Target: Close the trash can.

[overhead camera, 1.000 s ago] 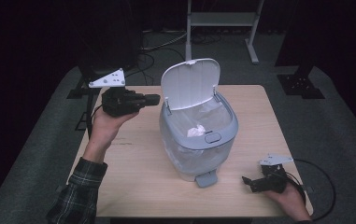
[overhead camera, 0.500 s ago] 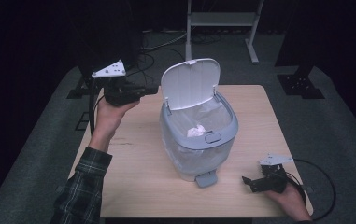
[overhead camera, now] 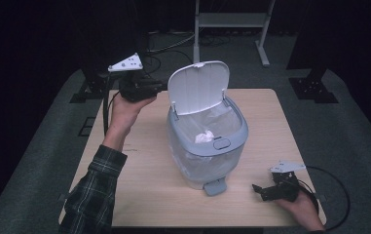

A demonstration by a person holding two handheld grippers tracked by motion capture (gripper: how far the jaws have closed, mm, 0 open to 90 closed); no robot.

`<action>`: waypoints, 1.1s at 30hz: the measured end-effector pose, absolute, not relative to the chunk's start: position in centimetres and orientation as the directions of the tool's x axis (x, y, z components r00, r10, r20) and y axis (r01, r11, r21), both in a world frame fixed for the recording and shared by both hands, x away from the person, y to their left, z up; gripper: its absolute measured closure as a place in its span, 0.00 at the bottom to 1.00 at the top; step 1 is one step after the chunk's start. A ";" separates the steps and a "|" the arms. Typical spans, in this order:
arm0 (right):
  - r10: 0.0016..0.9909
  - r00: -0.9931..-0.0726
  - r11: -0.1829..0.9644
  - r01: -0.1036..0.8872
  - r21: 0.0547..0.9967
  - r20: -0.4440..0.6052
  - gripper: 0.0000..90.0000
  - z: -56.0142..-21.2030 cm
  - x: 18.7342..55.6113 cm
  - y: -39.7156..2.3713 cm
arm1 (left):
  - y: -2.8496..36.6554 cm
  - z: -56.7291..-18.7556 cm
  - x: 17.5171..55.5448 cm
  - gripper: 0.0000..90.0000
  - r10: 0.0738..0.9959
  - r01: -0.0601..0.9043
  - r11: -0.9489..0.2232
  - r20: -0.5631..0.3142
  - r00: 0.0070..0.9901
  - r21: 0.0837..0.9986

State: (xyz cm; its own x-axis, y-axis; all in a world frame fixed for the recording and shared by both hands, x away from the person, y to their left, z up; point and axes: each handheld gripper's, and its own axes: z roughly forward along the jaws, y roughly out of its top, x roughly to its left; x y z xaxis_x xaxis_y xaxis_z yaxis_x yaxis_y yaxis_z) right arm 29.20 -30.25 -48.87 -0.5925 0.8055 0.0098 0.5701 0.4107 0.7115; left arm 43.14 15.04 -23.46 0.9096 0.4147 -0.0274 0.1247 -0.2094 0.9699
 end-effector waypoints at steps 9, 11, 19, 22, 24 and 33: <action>0.805 -0.593 0.411 0.570 0.711 0.010 0.00 -48.9 29.2 -30.2 | 14.5 -22.9 42.7 0.96 0.399 0.109 -0.207 -0.017 0.917 0.972; 0.805 -0.593 0.411 0.570 0.711 0.010 0.00 -48.9 29.2 -30.2 | 14.4 -22.9 42.7 0.96 0.392 0.111 -0.205 -0.022 0.920 0.972; 0.805 -0.593 0.411 0.570 0.712 0.010 0.00 -48.9 29.2 -30.2 | 13.8 -22.8 41.9 0.96 0.334 0.111 -0.216 -0.033 0.942 0.970; 0.805 -0.594 0.411 0.570 0.712 0.010 0.00 -48.9 29.2 -30.2 | 13.6 -22.7 41.5 0.96 0.320 0.107 -0.227 -0.030 0.947 0.968; 0.805 -0.594 0.411 0.570 0.711 0.010 0.00 -48.9 29.2 -30.2 | 13.5 -22.8 41.4 0.96 0.312 0.107 -0.232 -0.030 0.950 0.967; 0.804 -0.594 0.411 0.570 0.711 0.011 0.00 -48.9 29.2 -30.2 | 13.0 -22.9 40.5 0.96 0.283 0.108 -0.256 -0.032 0.959 0.961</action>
